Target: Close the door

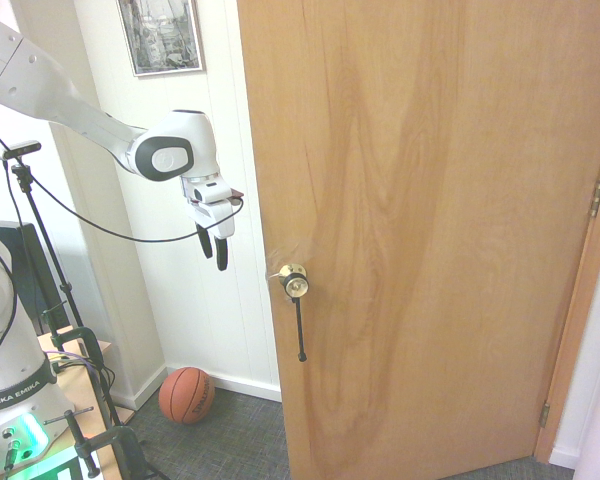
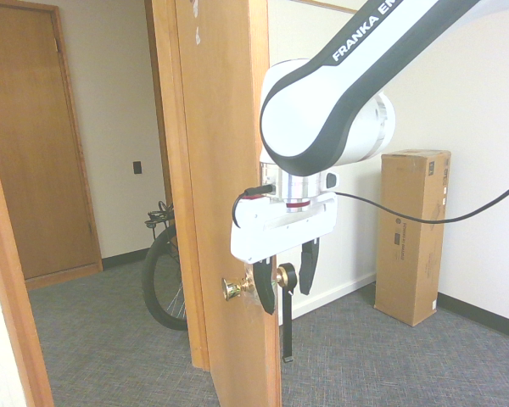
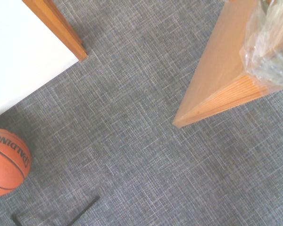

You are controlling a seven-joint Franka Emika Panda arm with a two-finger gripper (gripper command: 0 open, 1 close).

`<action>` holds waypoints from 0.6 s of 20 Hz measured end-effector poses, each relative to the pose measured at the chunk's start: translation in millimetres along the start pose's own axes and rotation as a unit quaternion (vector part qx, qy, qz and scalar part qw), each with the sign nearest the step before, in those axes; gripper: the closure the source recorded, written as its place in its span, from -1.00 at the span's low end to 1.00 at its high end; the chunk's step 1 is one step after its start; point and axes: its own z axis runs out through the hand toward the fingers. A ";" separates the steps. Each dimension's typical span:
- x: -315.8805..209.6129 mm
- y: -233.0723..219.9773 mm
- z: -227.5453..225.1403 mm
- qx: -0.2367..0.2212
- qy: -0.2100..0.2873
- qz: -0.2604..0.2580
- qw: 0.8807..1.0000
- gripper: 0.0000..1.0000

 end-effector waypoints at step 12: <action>-24.7 64.3 -53.4 0.002 0.016 0.041 0.999 -1.00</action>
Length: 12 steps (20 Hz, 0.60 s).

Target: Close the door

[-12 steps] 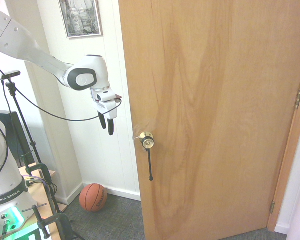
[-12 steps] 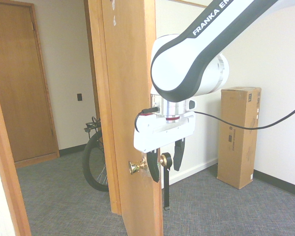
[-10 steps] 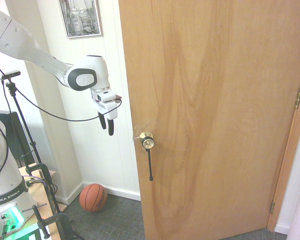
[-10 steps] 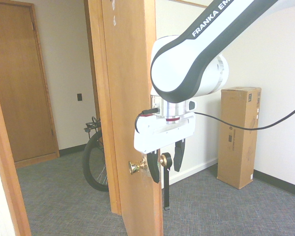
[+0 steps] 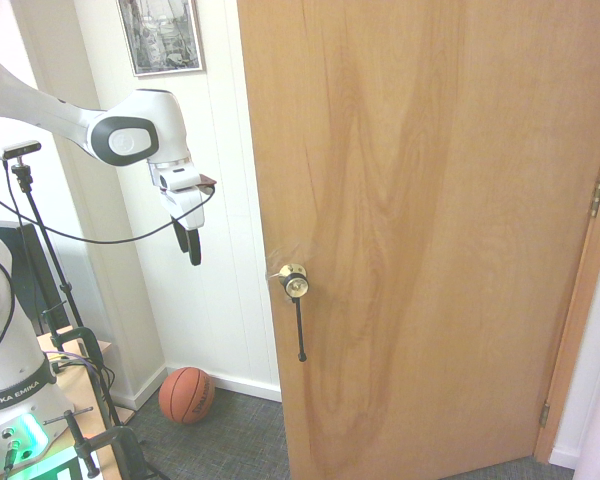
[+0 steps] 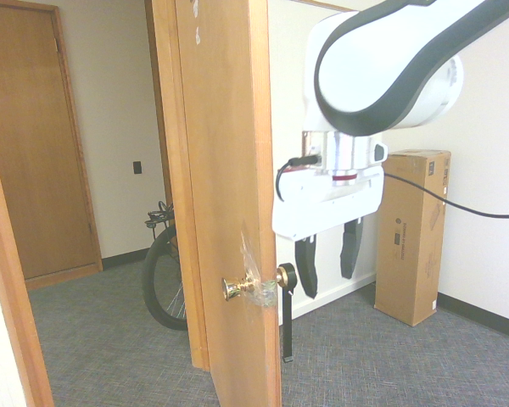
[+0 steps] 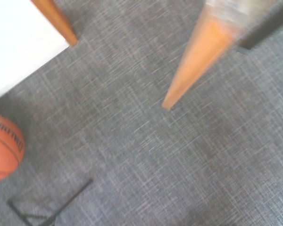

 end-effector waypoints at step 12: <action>146.7 -27.0 -17.2 0.046 0.010 0.129 0.991 -1.00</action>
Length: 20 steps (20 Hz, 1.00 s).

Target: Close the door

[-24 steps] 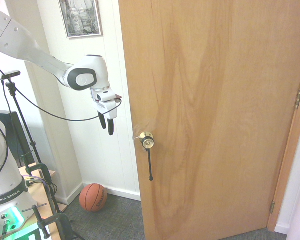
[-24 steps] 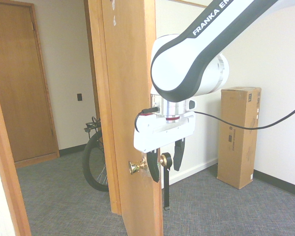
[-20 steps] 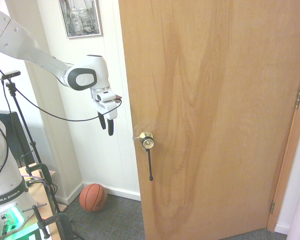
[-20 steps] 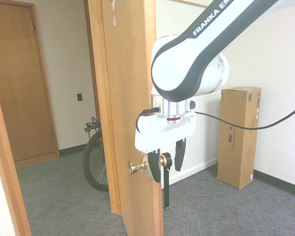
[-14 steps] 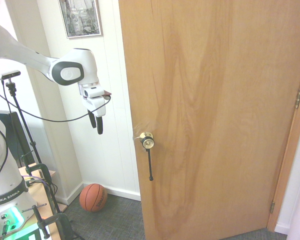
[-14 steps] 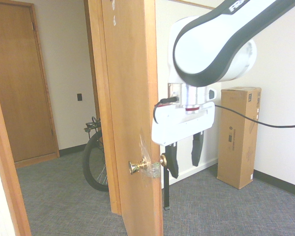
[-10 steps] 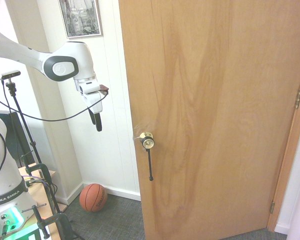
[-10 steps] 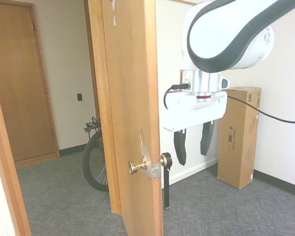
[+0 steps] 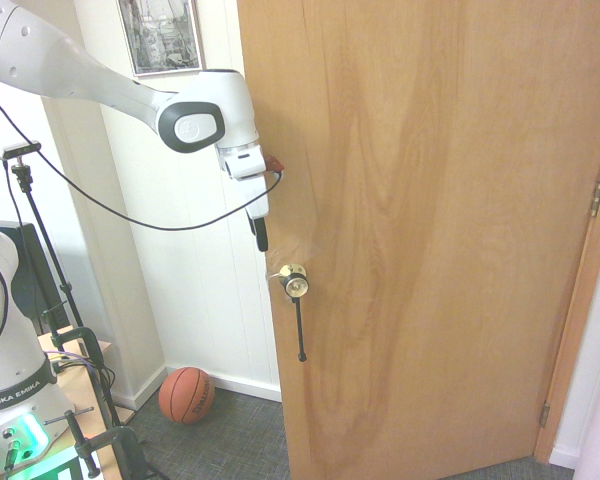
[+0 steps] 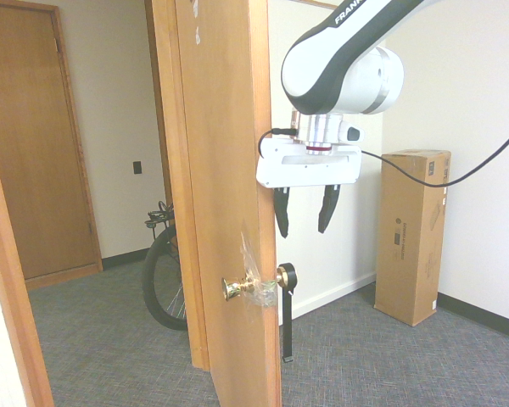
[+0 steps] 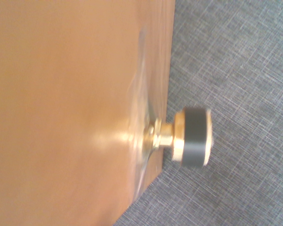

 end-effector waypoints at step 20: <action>38.3 -116.1 29.5 0.054 0.010 0.022 0.998 -1.00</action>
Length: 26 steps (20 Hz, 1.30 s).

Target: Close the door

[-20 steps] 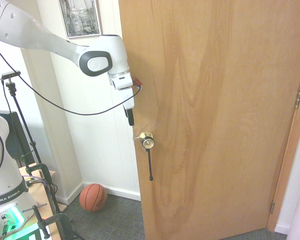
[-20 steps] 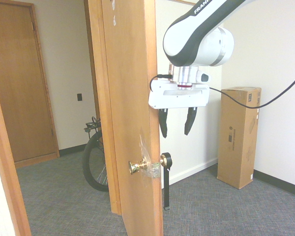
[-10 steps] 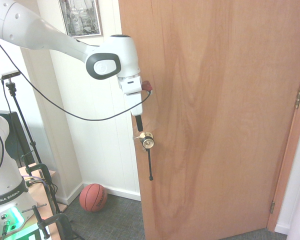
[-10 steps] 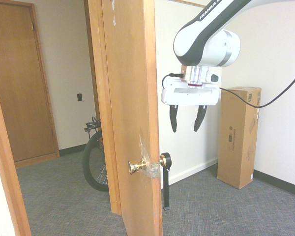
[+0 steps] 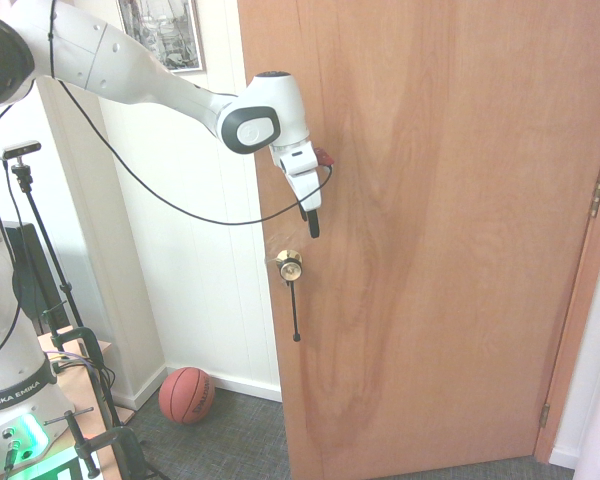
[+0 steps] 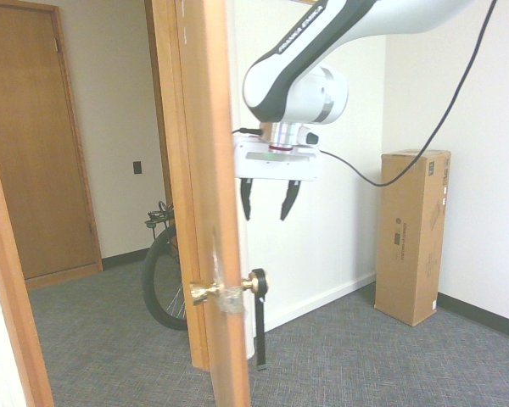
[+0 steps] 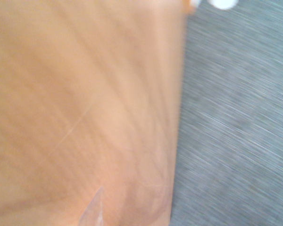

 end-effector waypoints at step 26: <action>-189.3 -252.3 -16.2 0.154 -0.017 -0.138 0.978 -1.00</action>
